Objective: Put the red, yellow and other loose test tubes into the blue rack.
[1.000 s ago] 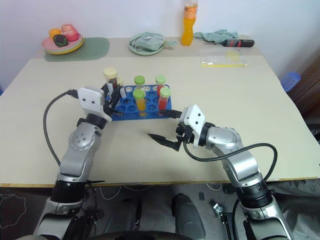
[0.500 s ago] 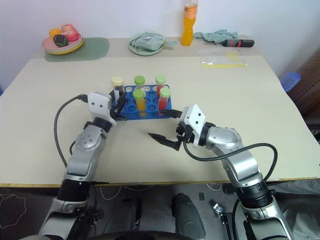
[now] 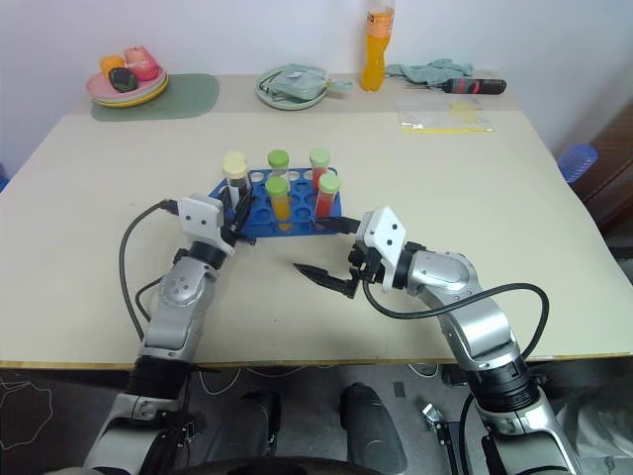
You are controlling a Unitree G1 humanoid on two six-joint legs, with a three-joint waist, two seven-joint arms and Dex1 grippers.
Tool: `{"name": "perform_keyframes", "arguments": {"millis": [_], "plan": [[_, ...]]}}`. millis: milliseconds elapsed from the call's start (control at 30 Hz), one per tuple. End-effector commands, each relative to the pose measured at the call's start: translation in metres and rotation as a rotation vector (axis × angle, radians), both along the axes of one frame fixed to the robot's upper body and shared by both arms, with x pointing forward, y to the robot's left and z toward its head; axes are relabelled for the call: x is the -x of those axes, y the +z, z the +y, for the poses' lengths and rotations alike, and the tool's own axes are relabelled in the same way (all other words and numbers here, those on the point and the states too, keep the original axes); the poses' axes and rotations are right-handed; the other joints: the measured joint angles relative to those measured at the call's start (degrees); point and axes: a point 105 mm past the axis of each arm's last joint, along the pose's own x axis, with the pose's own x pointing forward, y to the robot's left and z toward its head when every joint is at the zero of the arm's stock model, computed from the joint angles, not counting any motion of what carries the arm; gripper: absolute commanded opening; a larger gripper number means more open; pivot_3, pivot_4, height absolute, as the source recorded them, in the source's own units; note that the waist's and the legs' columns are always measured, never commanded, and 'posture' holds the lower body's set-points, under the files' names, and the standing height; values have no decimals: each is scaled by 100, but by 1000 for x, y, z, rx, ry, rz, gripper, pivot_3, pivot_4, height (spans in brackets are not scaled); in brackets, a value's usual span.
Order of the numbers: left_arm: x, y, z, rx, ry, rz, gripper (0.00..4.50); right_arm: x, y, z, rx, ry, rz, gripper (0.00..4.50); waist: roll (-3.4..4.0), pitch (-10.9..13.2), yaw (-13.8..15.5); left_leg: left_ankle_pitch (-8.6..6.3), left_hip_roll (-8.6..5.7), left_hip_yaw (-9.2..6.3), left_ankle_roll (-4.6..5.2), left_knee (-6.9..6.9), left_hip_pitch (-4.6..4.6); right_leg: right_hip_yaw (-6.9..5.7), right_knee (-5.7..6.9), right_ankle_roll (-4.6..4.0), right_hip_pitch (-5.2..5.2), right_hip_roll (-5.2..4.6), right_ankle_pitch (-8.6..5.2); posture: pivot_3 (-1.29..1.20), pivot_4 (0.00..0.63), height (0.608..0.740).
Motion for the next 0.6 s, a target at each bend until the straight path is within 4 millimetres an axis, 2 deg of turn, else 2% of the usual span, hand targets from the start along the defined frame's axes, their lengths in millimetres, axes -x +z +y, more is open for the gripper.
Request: {"name": "perform_keyframes", "arguments": {"millis": [33, 67, 200, 367, 467, 600], "plan": [[7, 12, 3, 17, 6, -60, 3320, 4, 12, -2, -6, 13, -50, 4283, 0, 0, -6, 0, 0, 0, 0, 0, 0, 0, 0, 0, 0, 0, 0, 0, 150, 740], [10, 14, 6, 34, -4, -59, 3747, 3, 13, -4, -6, 11, -50, 4283, 0, 0, -23, 0, 0, 0, 0, 0, 1, 0, 1, 0, 0, 1, 0, 0, 150, 740], [33, 25, 20, 14, -53, -61, 3747, -3, 20, -19, -5, -17, -43, 4283, 0, 0, -45, 0, 4, -1, 0, -3, 3, 0, 4, 0, -1, 4, 0, 0, 150, 740], [77, 23, 59, -85, -118, 69, 3747, -15, 21, -65, 67, -121, -10, 4283, 2, 0, -41, 0, 7, 1, 1, -8, 7, 2, 4, -2, -1, 3, -1, 0, 150, 740], [100, 11, 87, -164, -119, 219, 3747, -23, 16, -102, 124, -224, 11, 4283, 1, 0, -21, -1, 6, 2, 1, -6, 7, 0, 0, -3, 4, 3, -2, 0, 150, 740], [118, -4, 117, -264, -70, 368, 3747, -27, 11, -140, 144, -319, 68, 4283, 2, 1, -22, -3, 6, 7, 6, -7, 8, 1, -7, -4, 6, 2, -4, 0, 150, 740]]}}
